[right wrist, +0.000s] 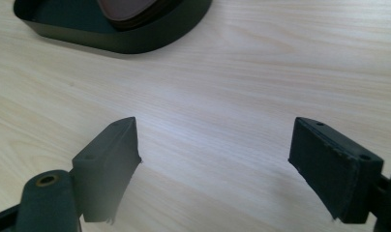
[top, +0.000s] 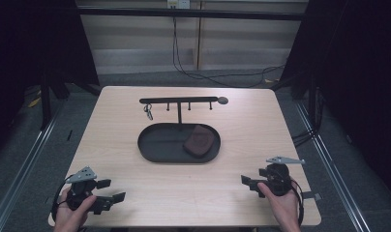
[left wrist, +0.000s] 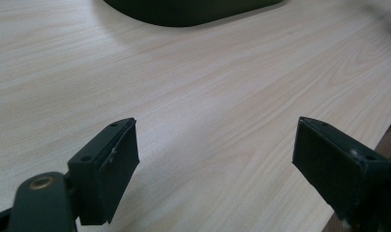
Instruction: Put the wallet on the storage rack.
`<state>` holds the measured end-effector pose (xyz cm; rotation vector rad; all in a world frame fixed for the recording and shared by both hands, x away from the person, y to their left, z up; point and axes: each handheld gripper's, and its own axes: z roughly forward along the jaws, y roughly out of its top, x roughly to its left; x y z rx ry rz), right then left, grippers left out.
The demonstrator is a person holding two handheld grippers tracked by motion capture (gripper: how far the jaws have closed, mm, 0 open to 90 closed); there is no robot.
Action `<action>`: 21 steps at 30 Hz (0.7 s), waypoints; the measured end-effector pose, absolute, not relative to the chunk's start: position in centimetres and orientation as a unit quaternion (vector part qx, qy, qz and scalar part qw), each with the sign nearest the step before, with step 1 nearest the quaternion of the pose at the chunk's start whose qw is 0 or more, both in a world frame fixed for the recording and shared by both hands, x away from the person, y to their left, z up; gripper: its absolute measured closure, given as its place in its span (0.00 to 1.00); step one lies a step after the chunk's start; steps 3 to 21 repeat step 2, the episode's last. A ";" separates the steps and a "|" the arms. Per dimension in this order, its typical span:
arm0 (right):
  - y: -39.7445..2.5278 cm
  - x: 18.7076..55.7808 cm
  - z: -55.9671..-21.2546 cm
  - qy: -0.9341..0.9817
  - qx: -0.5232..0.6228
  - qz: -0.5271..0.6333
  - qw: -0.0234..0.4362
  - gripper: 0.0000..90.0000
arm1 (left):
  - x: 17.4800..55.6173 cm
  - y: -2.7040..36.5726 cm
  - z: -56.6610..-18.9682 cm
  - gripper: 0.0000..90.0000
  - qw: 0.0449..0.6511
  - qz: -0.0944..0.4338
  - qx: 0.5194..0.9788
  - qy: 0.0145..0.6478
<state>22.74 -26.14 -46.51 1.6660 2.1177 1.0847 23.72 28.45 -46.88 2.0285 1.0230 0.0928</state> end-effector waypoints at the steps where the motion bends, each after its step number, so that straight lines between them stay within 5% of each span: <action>1: -26.3 22.8 -46.6 0.725 0.571 0.364 0.125 0.19 | 23.7 28.5 -46.9 0.18 0.419 0.037 0.810 0.408; 21: -26.5 22.9 -46.8 0.725 0.571 0.363 0.126 0.19 | 23.7 28.5 -46.9 0.18 0.419 0.037 0.810 0.408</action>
